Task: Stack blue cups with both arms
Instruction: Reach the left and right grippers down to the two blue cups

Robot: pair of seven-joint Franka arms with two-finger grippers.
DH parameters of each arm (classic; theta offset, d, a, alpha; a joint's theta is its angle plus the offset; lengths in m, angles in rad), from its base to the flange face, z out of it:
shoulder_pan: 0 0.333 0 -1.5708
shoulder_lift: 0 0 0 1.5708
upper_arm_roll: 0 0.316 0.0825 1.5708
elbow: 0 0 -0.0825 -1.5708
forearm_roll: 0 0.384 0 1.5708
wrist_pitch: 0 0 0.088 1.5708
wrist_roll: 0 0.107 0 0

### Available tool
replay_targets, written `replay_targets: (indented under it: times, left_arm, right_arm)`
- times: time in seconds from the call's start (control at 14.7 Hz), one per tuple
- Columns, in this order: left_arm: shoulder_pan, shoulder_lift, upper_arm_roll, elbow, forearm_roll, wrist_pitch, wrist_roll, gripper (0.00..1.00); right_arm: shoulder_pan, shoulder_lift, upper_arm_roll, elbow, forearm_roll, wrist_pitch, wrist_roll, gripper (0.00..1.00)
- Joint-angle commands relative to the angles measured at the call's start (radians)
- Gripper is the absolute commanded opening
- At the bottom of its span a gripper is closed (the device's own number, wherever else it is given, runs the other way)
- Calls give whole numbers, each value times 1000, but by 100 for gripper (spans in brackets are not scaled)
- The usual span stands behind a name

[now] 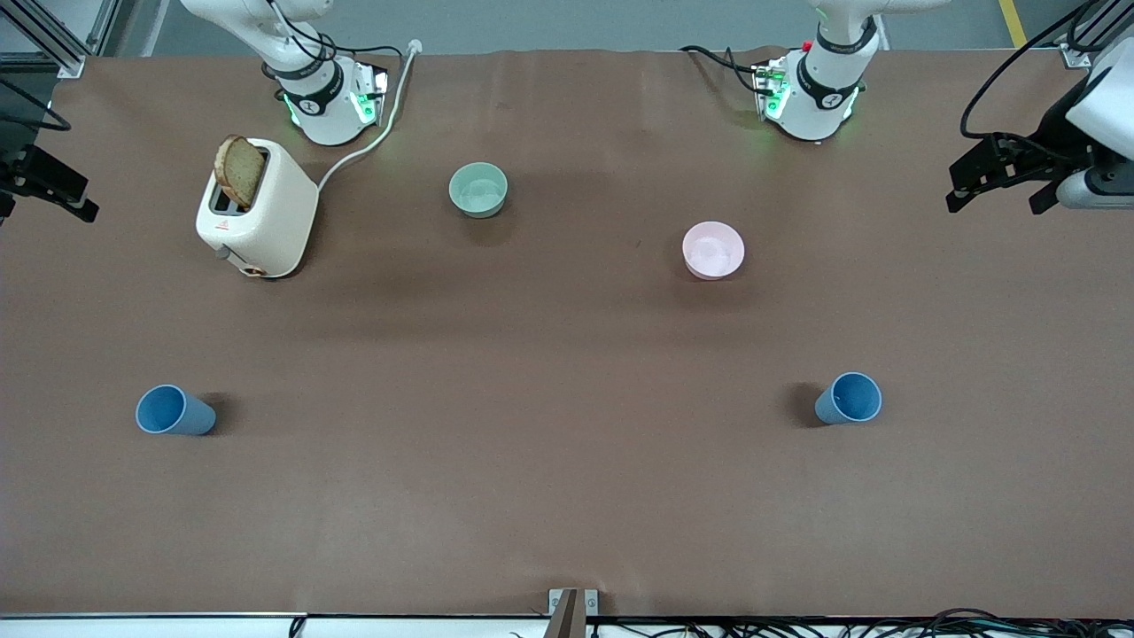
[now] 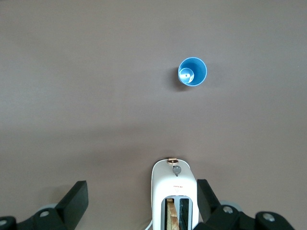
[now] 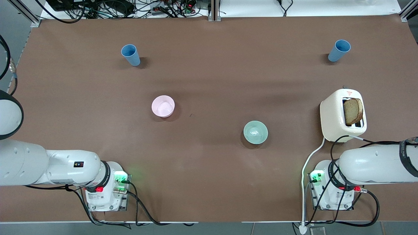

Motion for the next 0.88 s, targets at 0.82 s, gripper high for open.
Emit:
replay_targets:
  times: [0.82]
  left_arm:
    - [81,321,2,-318,92,711,20,100]
  right_arm:
    - [-47,17,38,-25,-2,23,-55,100]
